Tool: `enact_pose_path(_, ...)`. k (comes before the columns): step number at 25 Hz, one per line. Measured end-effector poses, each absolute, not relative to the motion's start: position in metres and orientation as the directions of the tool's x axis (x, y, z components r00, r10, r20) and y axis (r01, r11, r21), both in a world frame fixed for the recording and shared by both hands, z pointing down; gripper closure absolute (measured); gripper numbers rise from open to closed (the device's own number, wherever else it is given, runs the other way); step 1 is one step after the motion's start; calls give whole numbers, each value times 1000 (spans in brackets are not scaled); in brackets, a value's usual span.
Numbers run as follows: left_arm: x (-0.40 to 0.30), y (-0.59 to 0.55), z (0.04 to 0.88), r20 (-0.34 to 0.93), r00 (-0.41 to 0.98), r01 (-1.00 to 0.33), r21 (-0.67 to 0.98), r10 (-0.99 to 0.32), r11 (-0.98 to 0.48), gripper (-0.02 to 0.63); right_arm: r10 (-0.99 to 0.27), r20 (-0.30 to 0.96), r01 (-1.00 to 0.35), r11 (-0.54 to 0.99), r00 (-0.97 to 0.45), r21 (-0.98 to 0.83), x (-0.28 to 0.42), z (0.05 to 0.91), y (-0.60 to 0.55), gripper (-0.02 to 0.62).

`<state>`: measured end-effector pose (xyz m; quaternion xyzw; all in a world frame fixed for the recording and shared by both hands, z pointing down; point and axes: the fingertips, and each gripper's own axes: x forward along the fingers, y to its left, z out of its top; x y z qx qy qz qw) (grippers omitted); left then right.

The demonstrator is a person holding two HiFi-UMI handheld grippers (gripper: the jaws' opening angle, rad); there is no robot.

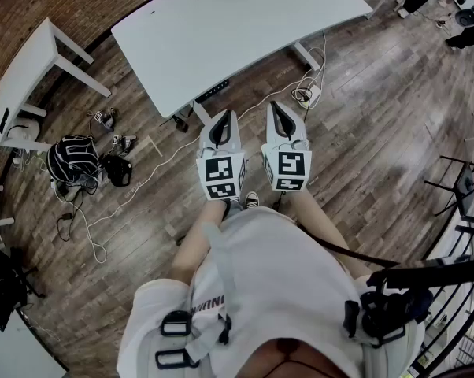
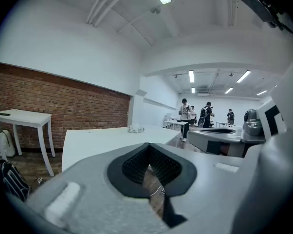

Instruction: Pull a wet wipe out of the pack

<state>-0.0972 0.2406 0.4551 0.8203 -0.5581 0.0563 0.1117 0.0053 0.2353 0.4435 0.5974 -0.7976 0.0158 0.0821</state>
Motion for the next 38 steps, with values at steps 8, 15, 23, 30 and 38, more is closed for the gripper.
enact_pose_path(8, -85, 251, 450, 206, 344, -937, 139, -916, -321, 604, -946, 137, -950, 304, -292, 74, 21, 439, 241, 591)
enact_pose_path(15, -82, 227, 450, 199, 355, -933, 136, -914, -333, 604, -950, 131, -951, 296, -284, 89, 22, 438, 219, 591)
enact_pose_path(23, -72, 155, 446, 184, 420, -906, 135, -889, -401, 604, -959, 134, -960, 263, -249, 93, 25, 440, 157, 591)
enact_pose_path(30, -94, 115, 457, 186, 449, -892, 153, -874, -425, 604, -967, 141, -970, 225, -211, 95, 6, 445, 116, 591)
enact_pose_path(38, -73, 97, 465, 197, 475, -878, 177, -858, -445, 604, -974, 137, -976, 195, -180, 100, 24, 442, 95, 591)
